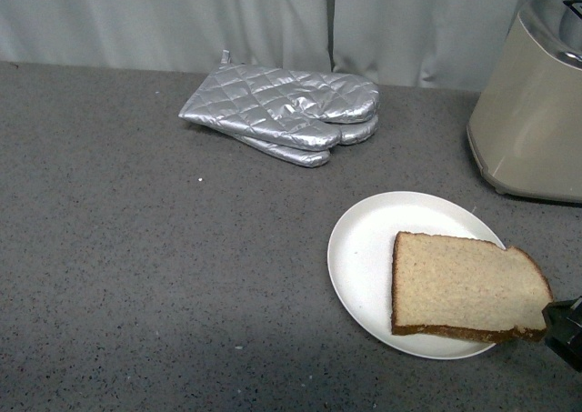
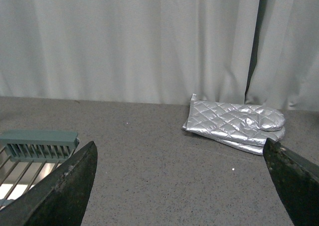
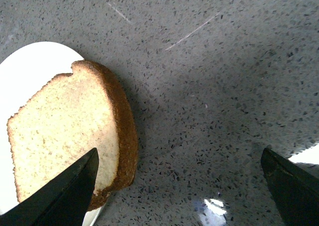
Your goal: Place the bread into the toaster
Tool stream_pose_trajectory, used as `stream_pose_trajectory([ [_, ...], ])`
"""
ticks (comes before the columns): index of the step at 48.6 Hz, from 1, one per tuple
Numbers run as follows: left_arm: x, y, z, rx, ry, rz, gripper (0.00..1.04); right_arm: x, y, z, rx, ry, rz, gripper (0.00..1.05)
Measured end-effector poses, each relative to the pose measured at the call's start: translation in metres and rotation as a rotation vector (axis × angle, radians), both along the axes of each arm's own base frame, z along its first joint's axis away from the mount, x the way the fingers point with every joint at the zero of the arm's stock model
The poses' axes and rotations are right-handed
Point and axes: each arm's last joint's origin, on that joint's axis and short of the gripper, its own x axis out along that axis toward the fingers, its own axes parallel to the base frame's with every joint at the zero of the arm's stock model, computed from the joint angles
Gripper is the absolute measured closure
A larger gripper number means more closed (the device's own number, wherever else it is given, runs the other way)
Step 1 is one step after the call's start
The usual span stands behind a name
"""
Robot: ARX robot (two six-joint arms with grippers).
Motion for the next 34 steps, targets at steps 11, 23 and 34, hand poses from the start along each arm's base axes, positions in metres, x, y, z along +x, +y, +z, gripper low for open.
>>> stream_pose_trajectory([
  [11, 0.0, 0.0, 0.0, 0.0, 0.0, 0.0, 0.07, 0.01, 0.012, -0.01, 0.062, -0.014, -0.005, 0.09],
  [23, 0.0, 0.0, 0.0, 0.0, 0.0, 0.0, 0.07, 0.027, 0.024, -0.017, 0.094, -0.032, -0.032, 0.09],
  [34, 0.0, 0.0, 0.0, 0.0, 0.0, 0.0, 0.07, 0.035, 0.029, -0.019, 0.116, -0.024, -0.043, 0.34],
])
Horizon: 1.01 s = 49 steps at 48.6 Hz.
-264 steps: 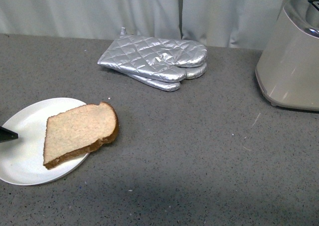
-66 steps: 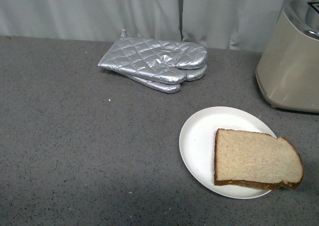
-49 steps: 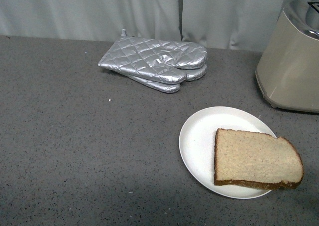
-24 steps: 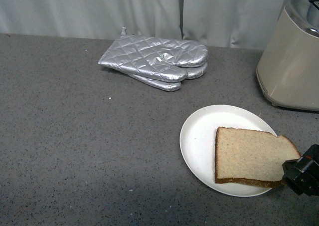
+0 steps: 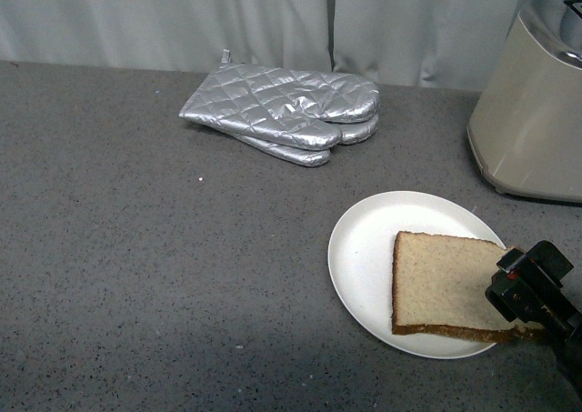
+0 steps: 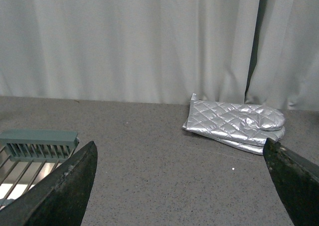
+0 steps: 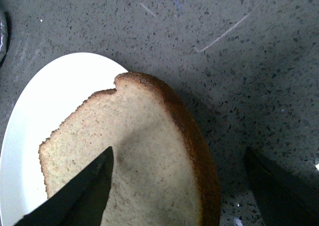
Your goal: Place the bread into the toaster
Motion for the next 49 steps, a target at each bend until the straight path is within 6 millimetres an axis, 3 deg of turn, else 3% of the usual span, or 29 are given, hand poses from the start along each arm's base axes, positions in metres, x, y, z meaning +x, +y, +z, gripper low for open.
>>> stream_pose_trajectory([
  [7, 0.0, 0.0, 0.0, 0.0, 0.0, 0.0, 0.07, 0.002, 0.0, 0.001, 0.035, 0.015, -0.001, 0.6],
  [18, 0.0, 0.0, 0.0, 0.0, 0.0, 0.0, 0.07, 0.009, -0.005, 0.022, 0.062, -0.023, -0.018, 1.01],
  [24, 0.0, 0.0, 0.0, 0.0, 0.0, 0.0, 0.07, 0.013, -0.005, 0.037, 0.075, -0.045, -0.019, 1.02],
  [31, 0.0, 0.0, 0.0, 0.0, 0.0, 0.0, 0.07, 0.025, -0.009, 0.07, 0.097, -0.125, -0.036, 1.02],
  [41, 0.0, 0.0, 0.0, 0.0, 0.0, 0.0, 0.07, 0.053, -0.029, 0.161, 0.107, -0.354, -0.137, 1.02],
  [49, 0.0, 0.0, 0.0, 0.0, 0.0, 0.0, 0.07, 0.067, -0.046, 0.213, 0.082, -0.477, -0.232, 1.02],
])
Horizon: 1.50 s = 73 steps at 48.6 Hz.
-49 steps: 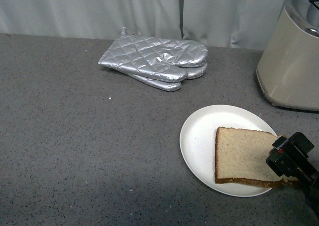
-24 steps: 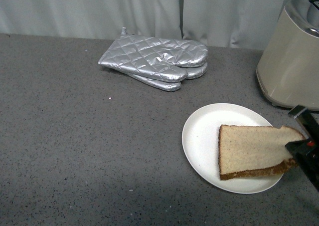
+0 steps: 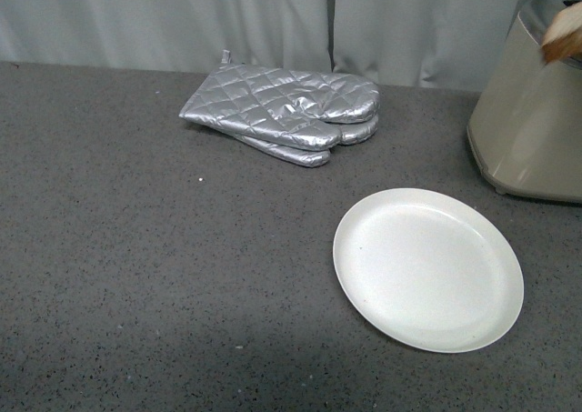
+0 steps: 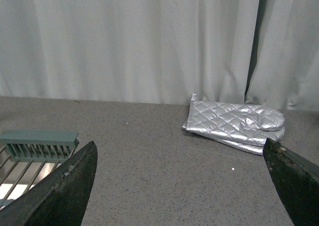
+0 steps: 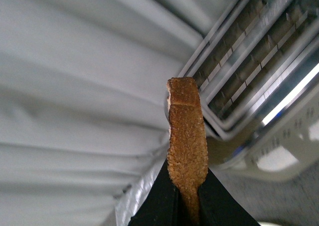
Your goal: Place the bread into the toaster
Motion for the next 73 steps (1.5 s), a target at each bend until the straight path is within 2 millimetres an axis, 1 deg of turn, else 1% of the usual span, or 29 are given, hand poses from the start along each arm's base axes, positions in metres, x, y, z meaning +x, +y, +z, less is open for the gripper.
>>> stream_pose_trajectory([
  [3, 0.0, 0.0, 0.0, 0.0, 0.0, 0.0, 0.07, 0.007, -0.009, 0.021, -0.017, -0.049, -0.06, 1.02],
  [6, 0.0, 0.0, 0.0, 0.0, 0.0, 0.0, 0.07, 0.016, -0.02, 0.043, -0.054, -0.102, -0.162, 1.02],
  [9, 0.0, 0.0, 0.0, 0.0, 0.0, 0.0, 0.07, 0.023, -0.03, 0.054, -0.078, -0.107, -0.25, 1.02],
  [11, 0.0, 0.0, 0.0, 0.0, 0.0, 0.0, 0.07, 0.028, -0.035, 0.056, -0.092, -0.101, -0.306, 1.02],
  [15, 0.0, 0.0, 0.0, 0.0, 0.0, 0.0, 0.07, 0.035, -0.043, 0.054, -0.111, -0.067, -0.374, 1.02],
  [18, 0.0, 0.0, 0.0, 0.0, 0.0, 0.0, 0.07, 0.042, -0.047, 0.049, -0.125, -0.028, -0.416, 1.02],
  [20, 0.0, 0.0, 0.0, 0.0, 0.0, 0.0, 0.07, 0.048, -0.049, 0.04, -0.131, 0.016, -0.438, 1.02],
  [25, 0.0, 0.0, 0.0, 0.0, 0.0, 0.0, 0.07, 0.056, -0.049, 0.025, -0.136, 0.083, -0.464, 1.02],
  [33, 0.0, 0.0, 0.0, 0.0, 0.0, 0.0, 0.07, 0.064, -0.045, 0.014, -0.125, 0.136, -0.487, 1.02],
  [40, 0.0, 0.0, 0.0, 0.0, 0.0, 0.0, 0.07, 0.067, -0.041, 0.014, -0.091, 0.161, -0.499, 1.02],
  [45, 0.0, 0.0, 0.0, 0.0, 0.0, 0.0, 0.07, 0.067, -0.039, 0.018, -0.098, 0.146, -0.514, 1.02],
  [50, 0.0, 0.0, 0.0, 0.0, 0.0, 0.0, 0.07, 0.066, -0.039, 0.022, -0.081, 0.179, -0.527, 1.02],
  [60, 0.0, 0.0, 0.0, 0.0, 0.0, 0.0, 0.07, 0.062, -0.04, 0.019, -0.035, 0.223, -0.551, 1.02],
  [73, 0.0, 0.0, 0.0, 0.0, 0.0, 0.0, 0.07, 0.062, -0.039, 0.028, 0.02, 0.211, -0.564, 1.02],
])
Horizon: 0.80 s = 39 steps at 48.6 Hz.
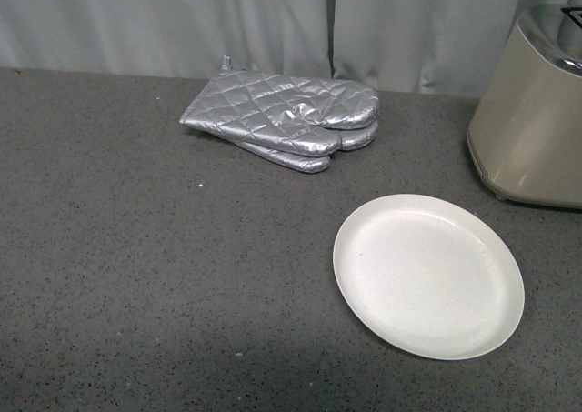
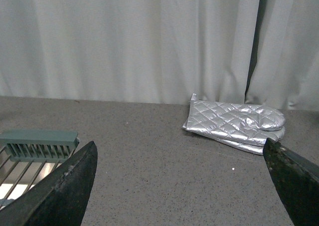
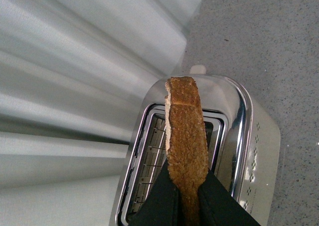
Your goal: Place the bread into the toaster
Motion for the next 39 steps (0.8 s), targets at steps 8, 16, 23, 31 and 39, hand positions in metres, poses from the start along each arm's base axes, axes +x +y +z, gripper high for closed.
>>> stream_pose_trajectory([
  [8, 0.0, 0.0, 0.0, 0.0, 0.0, 0.0, 0.07, 0.001, 0.0, 0.011, 0.005, -0.026, -0.007, 1.02],
  [16, 0.0, 0.0, 0.0, 0.0, 0.0, 0.0, 0.07, -0.002, -0.002, 0.008, 0.029, -0.004, -0.019, 1.02],
  [23, 0.0, 0.0, 0.0, 0.0, 0.0, 0.0, 0.07, -0.002, -0.002, 0.007, 0.039, 0.001, -0.031, 1.02],
  [31, 0.0, 0.0, 0.0, 0.0, 0.0, 0.0, 0.07, -0.001, -0.005, 0.002, 0.046, 0.017, -0.044, 1.02],
  [39, 0.0, 0.0, 0.0, 0.0, 0.0, 0.0, 0.07, -0.001, -0.007, -0.003, 0.045, 0.037, -0.06, 1.02],
])
